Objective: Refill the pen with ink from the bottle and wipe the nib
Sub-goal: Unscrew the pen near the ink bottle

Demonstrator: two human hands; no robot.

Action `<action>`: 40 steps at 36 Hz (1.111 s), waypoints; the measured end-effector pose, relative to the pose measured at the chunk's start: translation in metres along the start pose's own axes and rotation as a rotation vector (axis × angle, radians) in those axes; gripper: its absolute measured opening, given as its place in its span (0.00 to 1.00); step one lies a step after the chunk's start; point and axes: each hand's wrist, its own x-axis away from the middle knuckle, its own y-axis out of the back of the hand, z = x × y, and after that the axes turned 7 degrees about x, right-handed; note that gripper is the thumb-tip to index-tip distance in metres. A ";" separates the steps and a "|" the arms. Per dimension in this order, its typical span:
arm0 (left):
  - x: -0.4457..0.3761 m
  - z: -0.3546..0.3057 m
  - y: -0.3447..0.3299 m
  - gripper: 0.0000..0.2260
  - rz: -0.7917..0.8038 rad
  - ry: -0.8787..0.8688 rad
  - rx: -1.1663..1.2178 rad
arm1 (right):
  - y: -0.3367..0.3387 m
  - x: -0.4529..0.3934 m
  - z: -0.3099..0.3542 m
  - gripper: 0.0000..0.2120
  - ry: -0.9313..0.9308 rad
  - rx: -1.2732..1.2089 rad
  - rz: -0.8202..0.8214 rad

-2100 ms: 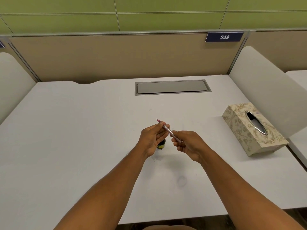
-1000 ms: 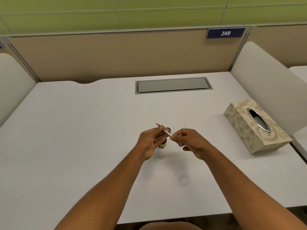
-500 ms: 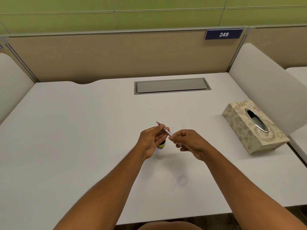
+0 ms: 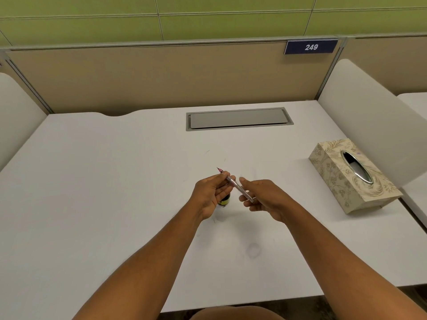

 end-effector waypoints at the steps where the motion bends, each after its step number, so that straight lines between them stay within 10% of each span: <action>1: 0.000 0.000 0.000 0.07 0.002 0.001 0.001 | 0.000 0.000 0.001 0.22 -0.017 -0.006 0.012; 40: -0.009 0.004 0.001 0.06 -0.074 -0.058 0.085 | 0.023 0.025 -0.024 0.10 0.004 0.112 0.035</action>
